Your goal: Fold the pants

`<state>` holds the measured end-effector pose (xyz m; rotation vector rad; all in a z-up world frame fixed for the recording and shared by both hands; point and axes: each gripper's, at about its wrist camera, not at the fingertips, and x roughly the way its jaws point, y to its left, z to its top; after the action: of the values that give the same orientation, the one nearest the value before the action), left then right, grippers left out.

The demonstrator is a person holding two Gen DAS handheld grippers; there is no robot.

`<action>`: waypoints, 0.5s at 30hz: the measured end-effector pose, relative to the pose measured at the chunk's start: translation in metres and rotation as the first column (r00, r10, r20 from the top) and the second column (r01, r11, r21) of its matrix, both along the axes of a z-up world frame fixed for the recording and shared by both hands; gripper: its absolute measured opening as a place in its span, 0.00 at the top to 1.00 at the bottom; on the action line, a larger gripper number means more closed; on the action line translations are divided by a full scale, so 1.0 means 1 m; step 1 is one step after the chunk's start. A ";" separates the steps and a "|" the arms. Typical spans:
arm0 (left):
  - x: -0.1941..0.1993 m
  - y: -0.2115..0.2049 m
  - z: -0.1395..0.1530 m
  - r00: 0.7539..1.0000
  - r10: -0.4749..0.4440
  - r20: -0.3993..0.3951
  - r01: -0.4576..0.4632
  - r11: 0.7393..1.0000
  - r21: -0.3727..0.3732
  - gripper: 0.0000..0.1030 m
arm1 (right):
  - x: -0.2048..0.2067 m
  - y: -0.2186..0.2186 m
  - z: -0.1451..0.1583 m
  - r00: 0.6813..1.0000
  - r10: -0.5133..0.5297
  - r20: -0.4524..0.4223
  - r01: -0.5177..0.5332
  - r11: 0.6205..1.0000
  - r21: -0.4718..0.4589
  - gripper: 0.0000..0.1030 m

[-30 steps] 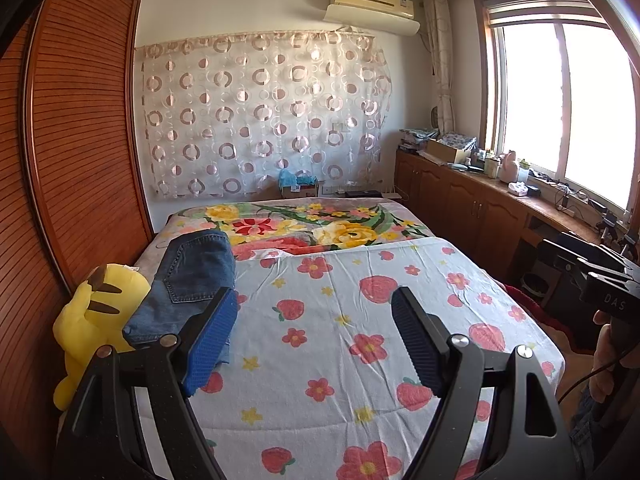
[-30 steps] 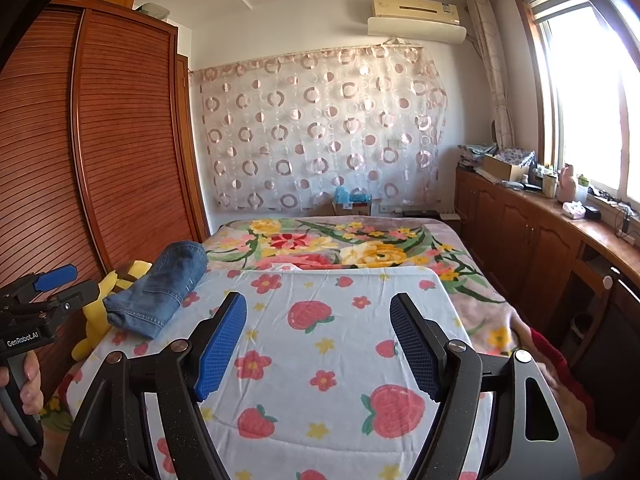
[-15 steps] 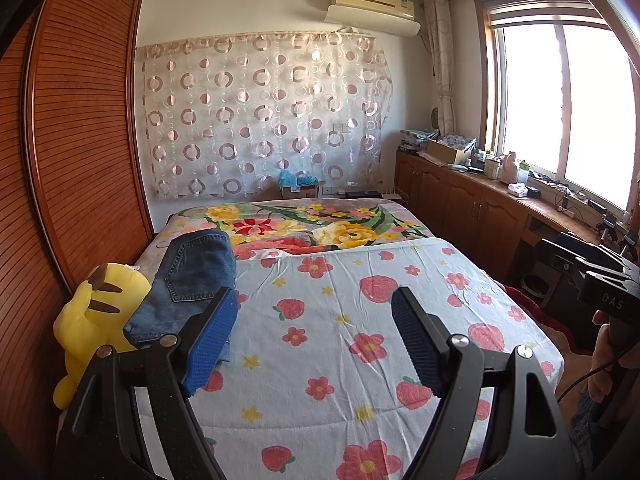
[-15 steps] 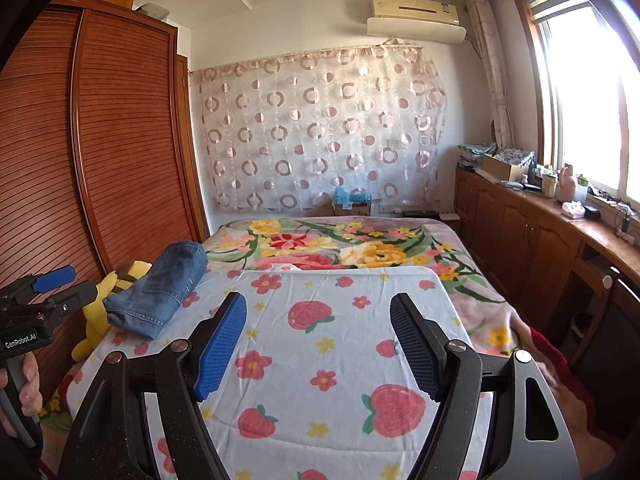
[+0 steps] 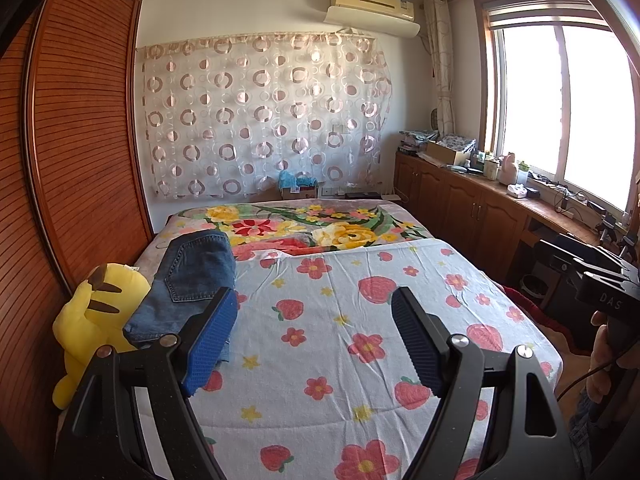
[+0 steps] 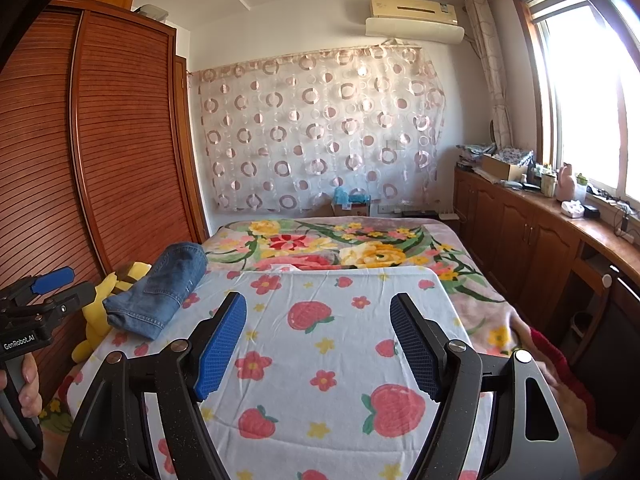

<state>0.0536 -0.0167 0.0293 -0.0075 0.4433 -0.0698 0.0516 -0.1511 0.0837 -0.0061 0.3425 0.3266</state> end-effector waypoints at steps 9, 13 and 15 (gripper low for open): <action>-0.001 0.000 0.000 1.000 0.000 0.002 0.000 1.000 -0.002 0.22 | -0.001 0.001 0.000 1.000 -0.001 -0.002 0.001 1.000 0.002 0.26; -0.001 0.001 -0.001 1.000 -0.002 0.001 0.002 1.000 -0.001 0.22 | -0.001 0.001 0.000 1.000 -0.001 -0.001 0.001 1.000 0.003 0.26; 0.000 0.002 -0.001 1.000 0.000 0.001 0.000 1.000 -0.001 0.22 | 0.000 0.000 0.000 1.000 -0.001 -0.001 0.001 1.000 0.003 0.26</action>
<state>0.0532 -0.0147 0.0281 -0.0082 0.4418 -0.0700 0.0511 -0.1506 0.0837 -0.0032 0.3427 0.3257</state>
